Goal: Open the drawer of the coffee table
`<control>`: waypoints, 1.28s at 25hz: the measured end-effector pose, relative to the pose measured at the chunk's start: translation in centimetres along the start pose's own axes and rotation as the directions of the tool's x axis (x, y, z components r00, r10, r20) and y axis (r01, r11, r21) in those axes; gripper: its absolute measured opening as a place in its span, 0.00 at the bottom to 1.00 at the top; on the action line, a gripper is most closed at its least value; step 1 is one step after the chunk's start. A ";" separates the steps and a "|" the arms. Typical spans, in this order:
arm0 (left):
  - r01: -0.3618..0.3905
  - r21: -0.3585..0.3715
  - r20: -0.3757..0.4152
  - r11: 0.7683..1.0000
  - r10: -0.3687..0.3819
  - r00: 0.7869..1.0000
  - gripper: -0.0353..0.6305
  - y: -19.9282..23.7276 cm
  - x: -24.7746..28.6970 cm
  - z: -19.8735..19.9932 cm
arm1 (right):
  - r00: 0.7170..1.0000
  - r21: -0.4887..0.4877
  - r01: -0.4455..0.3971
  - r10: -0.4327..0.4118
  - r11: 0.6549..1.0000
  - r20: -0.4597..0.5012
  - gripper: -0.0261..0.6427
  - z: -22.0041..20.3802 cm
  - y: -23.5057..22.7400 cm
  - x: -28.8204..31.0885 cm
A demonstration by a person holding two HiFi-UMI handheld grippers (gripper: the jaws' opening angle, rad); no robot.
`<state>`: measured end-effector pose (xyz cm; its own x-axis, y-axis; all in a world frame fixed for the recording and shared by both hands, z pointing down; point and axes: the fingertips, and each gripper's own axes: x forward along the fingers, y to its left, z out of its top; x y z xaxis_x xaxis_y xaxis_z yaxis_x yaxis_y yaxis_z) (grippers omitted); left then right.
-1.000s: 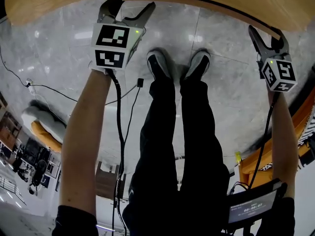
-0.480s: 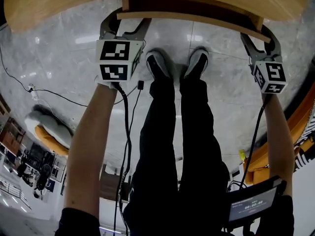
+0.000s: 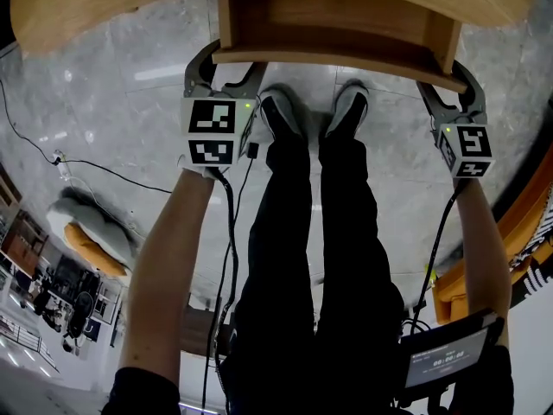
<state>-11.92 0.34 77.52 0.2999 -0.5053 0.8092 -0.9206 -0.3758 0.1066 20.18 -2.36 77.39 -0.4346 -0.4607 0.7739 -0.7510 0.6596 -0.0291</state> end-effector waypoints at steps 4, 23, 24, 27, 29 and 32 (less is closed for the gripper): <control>-0.004 -0.002 -0.008 1.000 0.004 1.000 0.49 -0.8 -0.7 -1.0 | 1.000 0.020 0.000 0.000 1.000 -0.013 0.50 -0.9 0.7 -0.8; -0.014 -0.001 -0.051 1.000 0.014 0.999 0.49 -2.1 -0.5 -3.8 | 0.998 0.028 0.004 -0.003 1.000 -0.055 0.50 -3.7 1.9 -1.0; -0.016 -0.001 -0.055 1.000 0.016 0.998 0.49 -2.0 -0.4 -3.9 | 0.999 0.029 0.003 -0.001 1.000 -0.054 0.50 -3.7 1.9 -0.9; -0.023 0.009 -0.062 1.000 0.023 0.998 0.49 -2.0 -0.2 -3.9 | 0.998 0.024 0.002 -0.001 1.000 -0.057 0.50 -3.8 1.8 -0.7; -0.034 0.018 -0.066 0.999 0.035 0.997 0.49 -2.0 0.0 -4.1 | 0.998 0.017 0.003 -0.002 1.000 -0.066 0.51 -4.1 1.8 -0.6; -0.050 0.022 -0.081 0.998 0.052 0.995 0.49 -1.9 0.3 -4.6 | 0.997 0.021 -0.004 0.005 1.000 -0.081 0.52 -4.5 2.0 -0.1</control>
<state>-11.20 4.47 80.23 0.2304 -0.4592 0.8579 -0.9288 -0.3667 0.0532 20.96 1.74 80.11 -0.3971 -0.4076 0.8223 -0.7598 0.6485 -0.0455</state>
